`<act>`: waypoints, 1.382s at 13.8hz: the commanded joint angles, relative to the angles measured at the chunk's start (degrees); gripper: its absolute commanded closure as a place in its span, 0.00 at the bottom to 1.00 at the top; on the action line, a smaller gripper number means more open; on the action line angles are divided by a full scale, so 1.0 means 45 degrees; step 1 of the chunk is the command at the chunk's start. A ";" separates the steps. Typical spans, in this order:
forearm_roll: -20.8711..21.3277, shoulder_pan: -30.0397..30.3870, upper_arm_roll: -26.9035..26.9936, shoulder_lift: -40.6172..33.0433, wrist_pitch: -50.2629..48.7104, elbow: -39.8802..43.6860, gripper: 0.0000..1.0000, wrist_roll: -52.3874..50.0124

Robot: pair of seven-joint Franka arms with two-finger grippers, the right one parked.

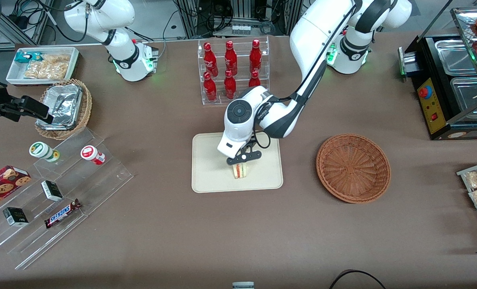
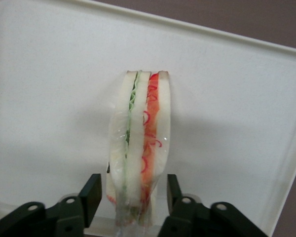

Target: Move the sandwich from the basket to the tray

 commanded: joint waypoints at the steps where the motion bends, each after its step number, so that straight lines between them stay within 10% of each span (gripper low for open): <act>1: 0.0175 -0.0136 0.0173 -0.0704 -0.0270 0.0136 0.00 -0.0422; 8: 0.0312 0.0488 0.0464 -0.3027 -0.3934 -0.0021 0.00 0.0996; 19: 0.0077 0.5719 0.0603 -0.7170 -0.7571 -0.2775 0.00 0.8066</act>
